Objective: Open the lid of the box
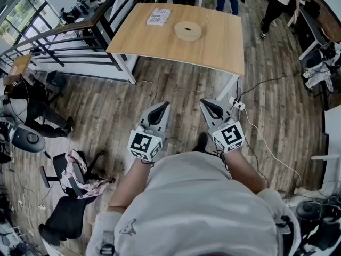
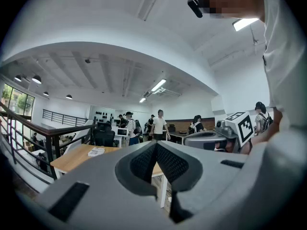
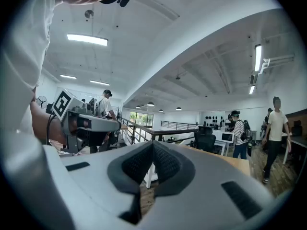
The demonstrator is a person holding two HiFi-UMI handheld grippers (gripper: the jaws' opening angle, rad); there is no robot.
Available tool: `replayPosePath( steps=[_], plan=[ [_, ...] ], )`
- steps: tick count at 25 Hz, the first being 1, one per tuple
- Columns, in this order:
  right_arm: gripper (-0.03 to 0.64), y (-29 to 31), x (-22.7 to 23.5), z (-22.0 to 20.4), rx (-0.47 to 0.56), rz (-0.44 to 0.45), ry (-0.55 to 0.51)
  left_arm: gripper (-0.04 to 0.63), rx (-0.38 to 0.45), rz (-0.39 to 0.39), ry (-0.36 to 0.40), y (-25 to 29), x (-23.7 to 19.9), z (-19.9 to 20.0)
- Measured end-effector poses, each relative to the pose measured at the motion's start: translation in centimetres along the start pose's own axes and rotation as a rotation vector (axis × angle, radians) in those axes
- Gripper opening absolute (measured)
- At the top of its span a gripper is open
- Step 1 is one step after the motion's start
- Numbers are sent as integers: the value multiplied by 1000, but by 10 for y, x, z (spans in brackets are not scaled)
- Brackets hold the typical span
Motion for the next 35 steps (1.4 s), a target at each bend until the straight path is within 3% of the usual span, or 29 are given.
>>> replayPosePath(
  steps=[24,29,35],
  plan=[
    [5,16,16,-2,-11,8,-6,8,18,28,-14,16,-12,-1],
    [42,19,28,-13,-40,19,0,12,26,18,-28,30,-11,-5],
    [123,25,60,-21,-50,18,10,135,-14,9,-24,65,-10,-13]
  ],
)
Point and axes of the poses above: the fingertips, and each gripper's own axes: y forward along the fingers, x to its right, z out of its top, the point moved 7 cm from there along -y, backward along the fingers, and after that the axes turned 2 degrees about z, right-handed, at the moved point
